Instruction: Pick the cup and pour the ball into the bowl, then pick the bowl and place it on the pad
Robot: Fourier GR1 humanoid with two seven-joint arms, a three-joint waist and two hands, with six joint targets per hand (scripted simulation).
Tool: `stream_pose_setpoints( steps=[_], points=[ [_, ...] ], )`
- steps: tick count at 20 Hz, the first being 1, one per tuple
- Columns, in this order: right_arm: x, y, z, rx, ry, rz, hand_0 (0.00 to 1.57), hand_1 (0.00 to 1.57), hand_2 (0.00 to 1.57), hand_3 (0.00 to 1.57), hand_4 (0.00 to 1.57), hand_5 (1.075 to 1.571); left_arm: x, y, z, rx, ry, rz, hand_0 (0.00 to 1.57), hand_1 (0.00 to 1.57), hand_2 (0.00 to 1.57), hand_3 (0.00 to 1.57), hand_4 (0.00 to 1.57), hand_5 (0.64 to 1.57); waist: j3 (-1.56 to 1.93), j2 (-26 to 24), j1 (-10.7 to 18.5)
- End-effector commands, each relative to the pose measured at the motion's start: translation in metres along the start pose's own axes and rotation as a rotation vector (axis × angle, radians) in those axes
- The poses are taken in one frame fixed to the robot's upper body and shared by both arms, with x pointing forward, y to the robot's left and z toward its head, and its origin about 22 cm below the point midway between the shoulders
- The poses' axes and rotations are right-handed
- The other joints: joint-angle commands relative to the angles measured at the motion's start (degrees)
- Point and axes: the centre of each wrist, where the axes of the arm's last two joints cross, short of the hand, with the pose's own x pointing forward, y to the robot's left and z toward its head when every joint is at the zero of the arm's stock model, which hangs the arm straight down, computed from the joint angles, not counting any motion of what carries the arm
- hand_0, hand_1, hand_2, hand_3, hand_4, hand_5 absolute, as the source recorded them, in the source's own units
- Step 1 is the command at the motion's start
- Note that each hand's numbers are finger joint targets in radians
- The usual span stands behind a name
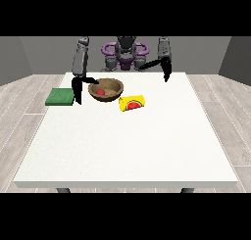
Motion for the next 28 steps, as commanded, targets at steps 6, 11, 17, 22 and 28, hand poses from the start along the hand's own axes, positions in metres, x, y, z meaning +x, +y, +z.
stream_pose_setpoints(
  steps=[6,11,17,22,28],
  points=[
    [-0.023,0.015,0.008,-0.09,0.073,-0.077,0.0,0.0,0.0,0.0,0.24,1.532,0.016,-0.018,0.006,-0.058,0.002,0.007,0.0,0.0,0.0,0.0,0.0,1.561,1.12,-0.7,3.9],
    [-0.017,0.056,-0.008,-0.04,0.11,-0.082,0.0,0.0,0.0,0.0,0.36,1.546,-0.008,-0.014,0.019,-0.038,0.082,0.021,0.0,0.0,0.0,0.0,0.0,1.564,1.08,-4.6,1.0],
    [-0.032,0.077,-0.001,-0.068,0.157,-0.086,0.0,0.0,0.0,0.0,0.35,1.546,-0.01,0.024,0.011,-0.057,0.059,0.026,0.0,0.0,0.0,0.0,0.0,1.565,1.1,-3.9,1.4],
    [-0.037,0.031,0.015,-0.161,0.301,0.133,1.57,1.57,1.57,1.57,1.04,1.553,0.0,0.021,0.004,-0.038,-0.003,0.014,0.0,0.0,0.0,0.0,0.0,1.568,1.07,-0.3,3.5],
    [-0.016,0.047,-0.01,-0.185,0.351,0.189,1.57,1.57,1.57,1.57,1.02,1.554,-0.025,0.044,0.016,-0.003,0.099,0.041,0.0,0.0,0.0,0.0,0.0,1.57,1.04,-5.5,1.2]
  ],
)
